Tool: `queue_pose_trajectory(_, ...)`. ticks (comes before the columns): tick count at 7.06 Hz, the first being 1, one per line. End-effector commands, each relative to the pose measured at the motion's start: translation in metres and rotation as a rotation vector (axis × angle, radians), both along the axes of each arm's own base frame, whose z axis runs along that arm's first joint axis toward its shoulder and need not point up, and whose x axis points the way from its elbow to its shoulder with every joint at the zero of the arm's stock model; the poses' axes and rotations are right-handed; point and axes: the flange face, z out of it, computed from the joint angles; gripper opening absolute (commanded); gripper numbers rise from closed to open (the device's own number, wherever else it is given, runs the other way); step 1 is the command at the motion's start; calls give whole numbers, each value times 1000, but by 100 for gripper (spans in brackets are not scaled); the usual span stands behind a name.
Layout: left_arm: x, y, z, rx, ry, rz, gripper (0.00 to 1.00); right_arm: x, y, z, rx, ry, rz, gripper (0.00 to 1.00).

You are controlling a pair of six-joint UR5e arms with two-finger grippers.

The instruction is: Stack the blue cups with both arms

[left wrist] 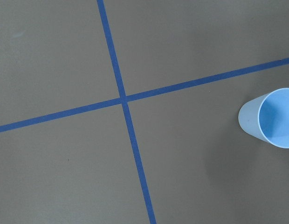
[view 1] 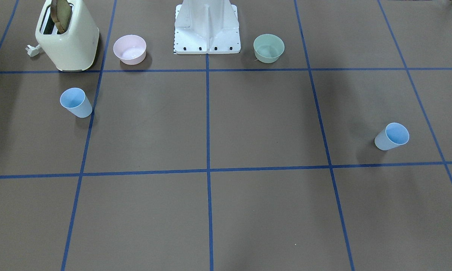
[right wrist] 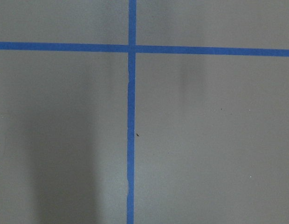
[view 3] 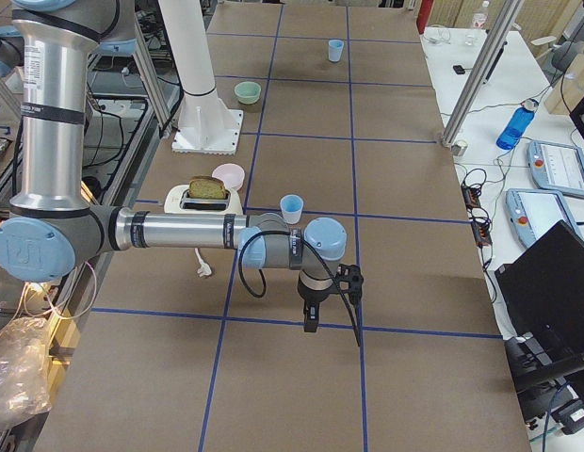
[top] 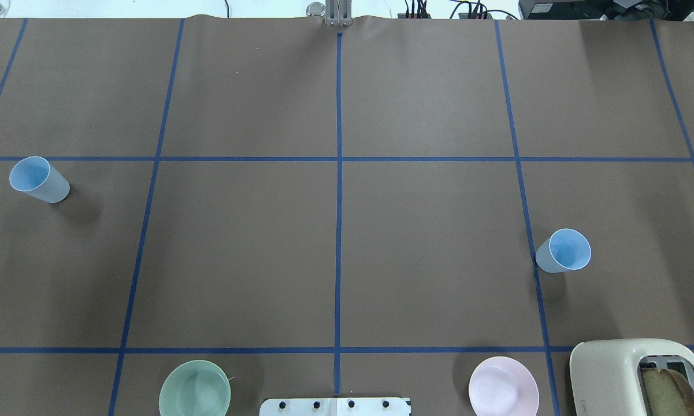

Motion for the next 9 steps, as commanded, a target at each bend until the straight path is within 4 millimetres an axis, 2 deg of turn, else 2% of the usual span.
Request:
queue_pose_trajectory(1,0,0,1,0,-1,0,99,0,-1,-4,18,-3,-9,100)
queue_pose_trajectory(2,1,0,0,0,-1,1,99,0,-5,-10,24,-5,-2,100)
queue_pose_trajectory(3,2,-1,-2,4,1,3,99,-1,-19,-20,46,-5,-1,100)
queue_pose_trajectory(5,11,-9,-11,0,2,2,99,-4,-26,-52,110,-14,-4,100)
queue_pose_trajectory(6,41,-15,-20,-41,7,-19,98,-12,-24,-76,155,-27,-22,100)
queue_pose_trajectory(7,61,-18,-18,-39,13,-22,98,-19,-20,-80,141,-118,-30,100)
queue_pose_trajectory(8,81,-20,-9,-40,21,-22,97,-36,-17,-95,128,-264,-52,99)
queue_pose_trajectory(9,101,-22,-2,-48,33,-37,97,-50,-12,-106,131,-281,-67,99)
